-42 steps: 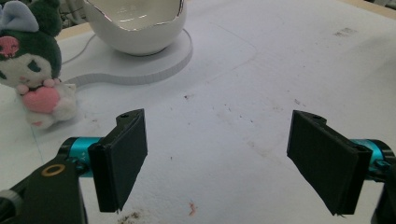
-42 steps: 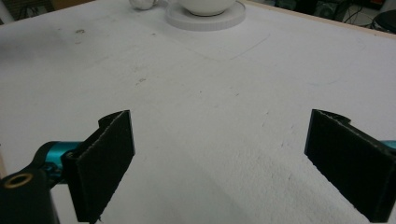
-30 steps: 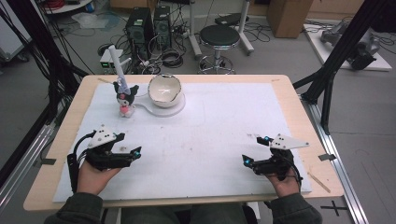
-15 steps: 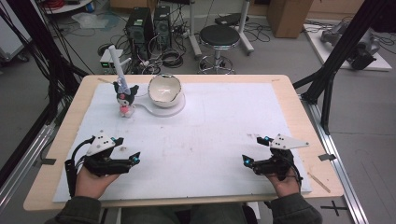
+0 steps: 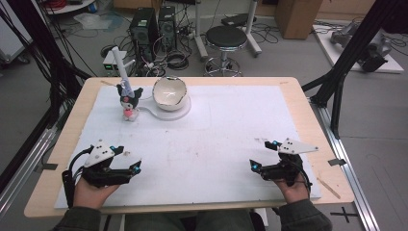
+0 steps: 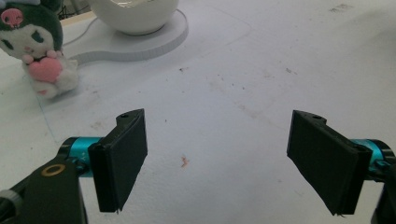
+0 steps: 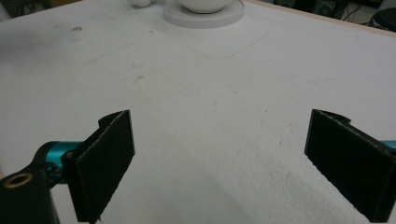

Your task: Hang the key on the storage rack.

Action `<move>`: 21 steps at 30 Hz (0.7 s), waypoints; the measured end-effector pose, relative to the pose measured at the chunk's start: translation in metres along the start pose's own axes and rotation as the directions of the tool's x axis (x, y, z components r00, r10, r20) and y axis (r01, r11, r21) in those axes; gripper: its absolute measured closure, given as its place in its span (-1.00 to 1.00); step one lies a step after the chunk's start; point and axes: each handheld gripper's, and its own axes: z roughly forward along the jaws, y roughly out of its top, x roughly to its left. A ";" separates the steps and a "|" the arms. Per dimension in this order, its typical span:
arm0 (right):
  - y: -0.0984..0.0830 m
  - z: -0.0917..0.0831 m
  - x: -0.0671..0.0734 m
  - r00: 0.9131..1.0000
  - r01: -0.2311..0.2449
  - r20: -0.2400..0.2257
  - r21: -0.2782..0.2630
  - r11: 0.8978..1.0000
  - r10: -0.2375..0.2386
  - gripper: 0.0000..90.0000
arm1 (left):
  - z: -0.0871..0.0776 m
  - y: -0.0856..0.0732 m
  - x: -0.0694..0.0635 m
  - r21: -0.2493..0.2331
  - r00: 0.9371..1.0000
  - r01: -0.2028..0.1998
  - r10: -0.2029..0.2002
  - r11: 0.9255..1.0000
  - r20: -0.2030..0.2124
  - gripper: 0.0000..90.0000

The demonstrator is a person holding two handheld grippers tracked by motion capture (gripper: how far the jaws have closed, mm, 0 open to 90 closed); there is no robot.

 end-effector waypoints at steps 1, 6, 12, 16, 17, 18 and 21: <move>0.000 0.000 0.000 1.000 -0.001 0.002 0.000 1.000 0.001 -0.83 | -0.001 -0.001 0.000 0.002 1.000 -0.002 0.002 1.000 0.000 -0.54; 0.000 0.001 0.000 1.000 0.004 -0.002 0.003 1.000 -0.004 -0.83 | -0.003 -0.007 -0.001 0.007 1.000 -0.001 0.001 1.000 -0.005 -0.54; 0.000 0.001 0.000 1.000 0.003 -0.003 0.008 1.000 -0.003 -0.83 | -0.005 -0.012 -0.002 0.002 1.000 0.004 -0.004 1.000 -0.006 -0.54; -0.001 0.002 0.000 1.000 0.001 -0.005 0.011 1.000 -0.001 -0.83 | -0.007 -0.015 -0.003 -0.004 1.000 0.011 -0.011 1.000 -0.006 -0.54; -0.001 0.002 0.000 1.000 0.001 -0.005 0.011 1.000 -0.001 -0.83 | -0.007 -0.016 -0.003 -0.006 1.000 0.008 -0.008 1.000 -0.006 -0.54; -0.001 0.002 0.000 1.000 -0.001 -0.008 0.013 1.000 0.001 -0.83 | -0.008 -0.016 -0.004 -0.008 1.000 0.007 -0.007 1.000 -0.006 -0.54; -0.001 0.002 0.000 1.000 0.005 -0.006 0.013 1.000 -0.005 -0.83 | -0.010 -0.019 -0.005 -0.011 1.000 0.006 -0.006 1.000 -0.009 -0.54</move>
